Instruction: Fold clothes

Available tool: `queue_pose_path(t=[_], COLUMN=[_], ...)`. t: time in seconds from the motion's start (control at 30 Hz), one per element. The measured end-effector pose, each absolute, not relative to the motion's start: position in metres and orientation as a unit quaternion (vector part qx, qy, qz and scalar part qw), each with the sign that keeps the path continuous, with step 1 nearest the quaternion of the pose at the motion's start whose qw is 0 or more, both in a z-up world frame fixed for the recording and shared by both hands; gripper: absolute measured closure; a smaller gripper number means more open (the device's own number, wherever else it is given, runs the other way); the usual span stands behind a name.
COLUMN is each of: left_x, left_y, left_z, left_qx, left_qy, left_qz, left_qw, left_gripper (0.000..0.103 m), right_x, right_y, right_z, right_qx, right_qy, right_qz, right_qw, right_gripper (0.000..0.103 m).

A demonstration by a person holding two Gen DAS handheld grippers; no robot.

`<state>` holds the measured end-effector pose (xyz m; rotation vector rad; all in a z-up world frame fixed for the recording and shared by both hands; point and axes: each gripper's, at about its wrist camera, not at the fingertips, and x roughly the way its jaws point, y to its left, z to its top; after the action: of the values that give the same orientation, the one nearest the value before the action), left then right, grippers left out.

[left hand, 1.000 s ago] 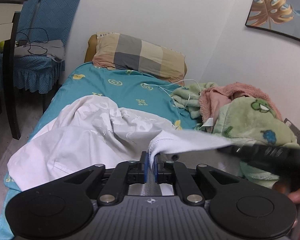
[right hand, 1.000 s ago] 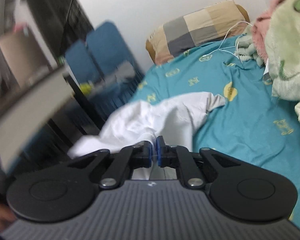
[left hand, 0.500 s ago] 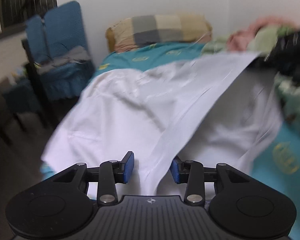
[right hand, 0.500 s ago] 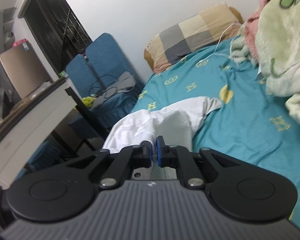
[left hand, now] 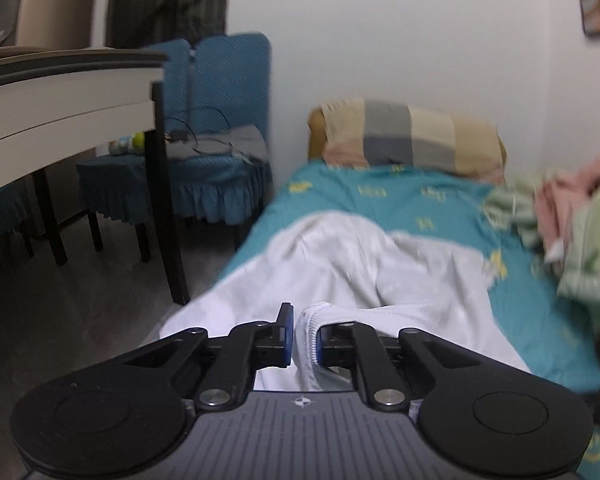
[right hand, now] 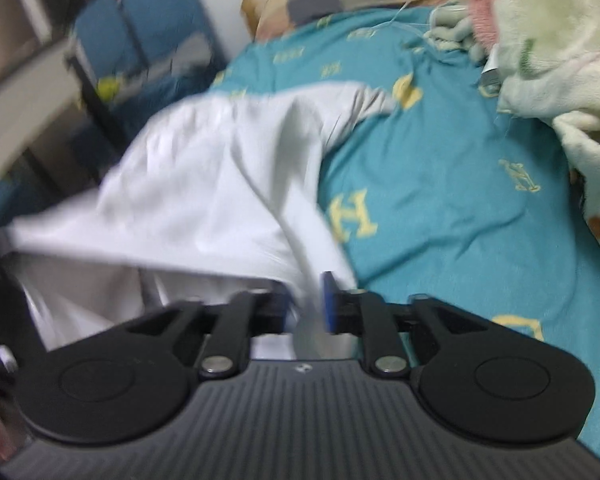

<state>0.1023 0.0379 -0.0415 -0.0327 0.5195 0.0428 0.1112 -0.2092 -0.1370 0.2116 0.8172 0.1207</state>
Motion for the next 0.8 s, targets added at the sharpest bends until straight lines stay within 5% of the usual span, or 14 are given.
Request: queue_pose_path(t=[0.07, 0.27, 0.4, 0.53, 0.63, 0.8], left_x=[0.102, 0.101, 0.101, 0.105, 0.106, 0.091], left_y=[0.045, 0.049, 0.049, 0.044, 0.037, 0.045], left_z=[-0.033, -0.030, -0.032, -0.037, -0.035, 0.001], left_qx=[-0.036, -0.051, -0.048, -0.048, -0.044, -0.080], left_qy=[0.246, 0.246, 0.248, 0.257, 0.248, 0.177], left_qz=[0.025, 0.024, 0.023, 0.010, -0.001, -0.016], left_qw=[0.968, 0.968, 0.967, 0.965, 0.968, 0.981], left_gripper=[0.093, 0.093, 0.093, 0.092, 0.096, 0.100], right_x=[0.104, 0.092, 0.089, 0.091, 0.094, 0.081], right_y=[-0.193, -0.169, -0.189, -0.212, -0.210, -0.219], right_z=[-0.144, -0.153, -0.147, -0.146, -0.149, -0.096], right_qx=[0.064, -0.003, 0.049, 0.122, 0.114, 0.113], right_qy=[0.407, 0.418, 0.395, 0.392, 0.396, 0.292], right_qz=[0.063, 0.053, -0.007, -0.011, -0.007, -0.043], right_qw=[0.909, 0.907, 0.917, 0.912, 0.911, 0.949], right_gripper=[0.056, 0.055, 0.057, 0.092, 0.098, 0.098])
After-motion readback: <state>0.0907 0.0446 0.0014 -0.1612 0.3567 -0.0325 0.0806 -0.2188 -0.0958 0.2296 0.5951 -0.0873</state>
